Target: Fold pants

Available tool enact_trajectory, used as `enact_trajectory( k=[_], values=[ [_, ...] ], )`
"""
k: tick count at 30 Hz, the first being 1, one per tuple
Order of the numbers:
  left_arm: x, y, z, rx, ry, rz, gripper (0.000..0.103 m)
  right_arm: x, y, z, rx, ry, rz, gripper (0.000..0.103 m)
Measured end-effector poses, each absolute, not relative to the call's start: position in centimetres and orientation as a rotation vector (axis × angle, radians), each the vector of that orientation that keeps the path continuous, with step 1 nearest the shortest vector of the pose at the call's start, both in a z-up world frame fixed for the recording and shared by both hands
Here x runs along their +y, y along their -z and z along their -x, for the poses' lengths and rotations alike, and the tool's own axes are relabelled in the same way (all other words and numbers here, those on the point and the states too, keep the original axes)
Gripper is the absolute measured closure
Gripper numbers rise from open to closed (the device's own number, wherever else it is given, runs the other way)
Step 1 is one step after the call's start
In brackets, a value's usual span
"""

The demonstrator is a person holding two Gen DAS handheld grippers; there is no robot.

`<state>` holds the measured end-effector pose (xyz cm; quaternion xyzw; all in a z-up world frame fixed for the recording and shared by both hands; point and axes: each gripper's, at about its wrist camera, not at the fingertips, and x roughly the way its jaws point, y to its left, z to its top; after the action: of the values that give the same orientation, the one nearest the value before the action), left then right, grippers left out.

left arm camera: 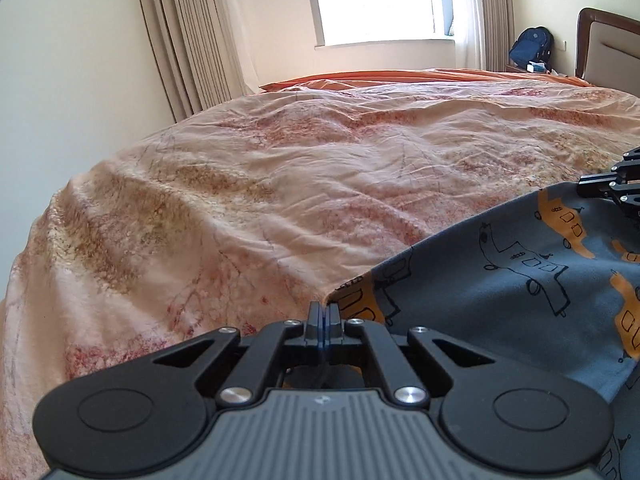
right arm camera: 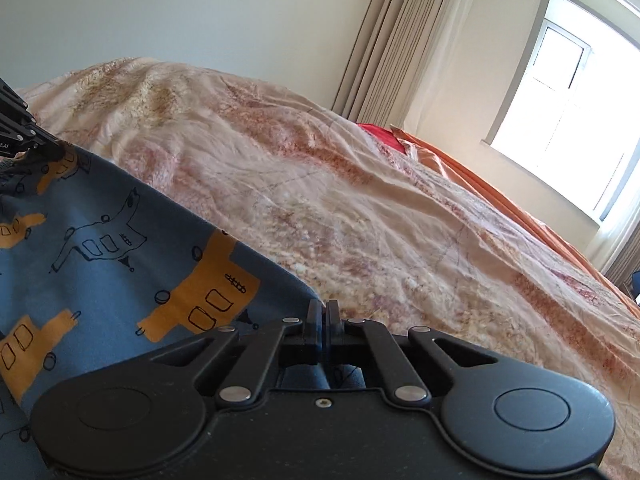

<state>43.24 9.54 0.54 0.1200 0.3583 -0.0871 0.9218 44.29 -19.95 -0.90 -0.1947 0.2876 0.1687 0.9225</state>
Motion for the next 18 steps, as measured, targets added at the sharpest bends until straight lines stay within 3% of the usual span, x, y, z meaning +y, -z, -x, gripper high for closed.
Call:
enact_trajectory(
  k=[4,10,12,13,15,16,18],
  values=[
    [9.6,-0.6,-43.3,0.738,0.196,-0.243,0.103,-20.5,1.5,-44.4,0.607,-0.368,0.355,0.097],
    [9.2,-0.1,-43.5,0.754,0.179,-0.231,0.103,-21.7,1.4,-45.8,0.654,-0.397,0.226,0.052],
    [9.1,-0.1,-43.4,0.757,0.161,-0.219,0.103,-22.2,1.8,-47.2,0.714,-0.416,0.136,0.046],
    [9.0,-0.2,-43.3,0.755,0.156,-0.217,0.103,-22.5,2.0,-47.7,0.738,-0.419,0.090,0.047],
    [8.8,-0.6,-42.9,0.745,0.154,-0.221,0.103,-22.8,2.2,-48.2,0.754,-0.430,0.038,0.068],
    [8.7,-1.0,-42.6,0.736,0.154,-0.227,0.103,-22.7,2.1,-48.1,0.756,-0.444,0.035,0.092],
    [8.6,-1.7,-42.0,0.718,0.153,-0.232,0.103,-22.3,1.9,-47.6,0.765,-0.455,0.060,0.100]
  ],
)
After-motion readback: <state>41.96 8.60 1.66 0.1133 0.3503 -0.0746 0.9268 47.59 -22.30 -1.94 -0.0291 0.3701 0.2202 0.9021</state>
